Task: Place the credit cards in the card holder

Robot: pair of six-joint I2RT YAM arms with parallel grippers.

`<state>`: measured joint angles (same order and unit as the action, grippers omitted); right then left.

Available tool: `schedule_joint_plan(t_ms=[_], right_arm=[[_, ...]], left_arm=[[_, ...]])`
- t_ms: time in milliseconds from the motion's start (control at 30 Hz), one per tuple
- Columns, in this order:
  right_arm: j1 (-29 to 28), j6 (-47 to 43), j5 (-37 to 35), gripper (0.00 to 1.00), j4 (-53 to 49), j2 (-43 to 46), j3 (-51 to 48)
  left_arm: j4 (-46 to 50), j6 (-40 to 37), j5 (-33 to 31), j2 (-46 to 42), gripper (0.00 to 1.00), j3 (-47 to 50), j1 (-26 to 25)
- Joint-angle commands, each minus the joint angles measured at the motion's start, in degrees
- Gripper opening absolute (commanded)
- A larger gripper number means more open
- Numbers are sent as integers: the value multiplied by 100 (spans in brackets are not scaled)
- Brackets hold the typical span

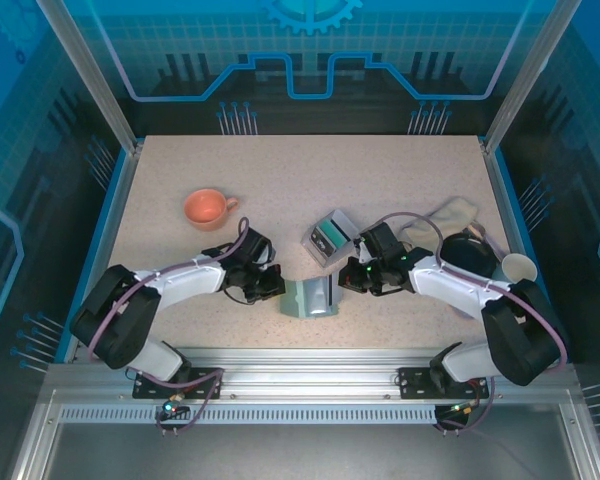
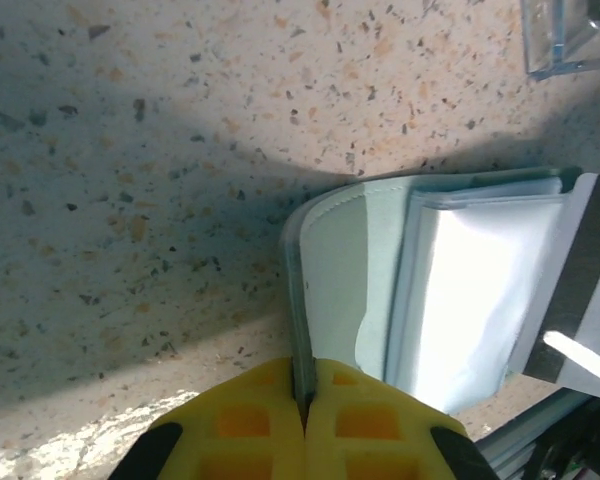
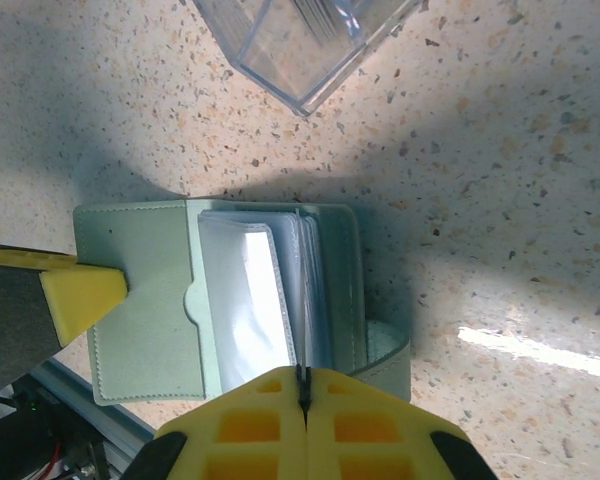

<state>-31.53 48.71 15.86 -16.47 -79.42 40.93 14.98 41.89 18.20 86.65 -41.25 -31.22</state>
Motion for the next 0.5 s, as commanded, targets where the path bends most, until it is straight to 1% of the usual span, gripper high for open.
schedule_joint_plan(t_ms=[0,167,300,467], right_arm=[[6,-151,-155,0,-280,0,190],[6,-323,-174,0,-447,68,310],[-8,-205,129,0,-137,-30,224],[-110,-59,297,0,225,-105,198]], left_arm=[[109,-299,-97,197,1,26,42],[62,-326,-84,279,1,15,45],[-25,-278,-18,325,2,-22,44],[-282,-103,124,418,2,20,40]])
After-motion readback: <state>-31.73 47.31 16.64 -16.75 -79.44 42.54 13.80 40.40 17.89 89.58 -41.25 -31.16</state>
